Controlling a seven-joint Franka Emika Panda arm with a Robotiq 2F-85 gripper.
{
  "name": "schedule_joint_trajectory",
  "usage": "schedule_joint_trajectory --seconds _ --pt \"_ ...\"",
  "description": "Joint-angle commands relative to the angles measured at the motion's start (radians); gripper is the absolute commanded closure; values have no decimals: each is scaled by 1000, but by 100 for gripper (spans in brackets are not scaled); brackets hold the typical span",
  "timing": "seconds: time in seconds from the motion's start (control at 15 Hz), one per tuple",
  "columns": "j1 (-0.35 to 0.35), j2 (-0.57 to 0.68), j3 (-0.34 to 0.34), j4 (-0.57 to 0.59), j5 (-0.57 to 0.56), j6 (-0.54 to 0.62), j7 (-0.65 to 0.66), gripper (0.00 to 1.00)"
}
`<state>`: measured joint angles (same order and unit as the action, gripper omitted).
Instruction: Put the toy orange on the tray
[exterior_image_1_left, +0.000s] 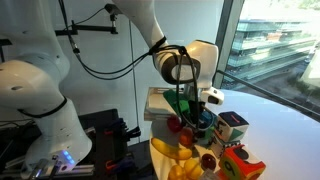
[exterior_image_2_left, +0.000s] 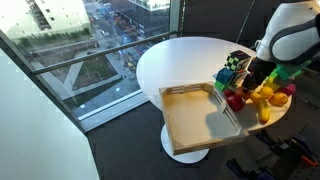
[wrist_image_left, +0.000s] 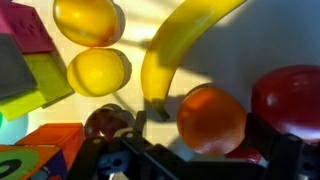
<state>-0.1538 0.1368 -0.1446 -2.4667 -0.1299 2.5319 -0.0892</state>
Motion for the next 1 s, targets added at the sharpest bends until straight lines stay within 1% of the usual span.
schedule_joint_trajectory --seconds 0.0,0.53,0.93 --pt "2 34 -2 33 4 12 2 0" --pt "2 69 11 46 25 17 -14 0" --pt "8 92 11 52 2 36 -7 0"
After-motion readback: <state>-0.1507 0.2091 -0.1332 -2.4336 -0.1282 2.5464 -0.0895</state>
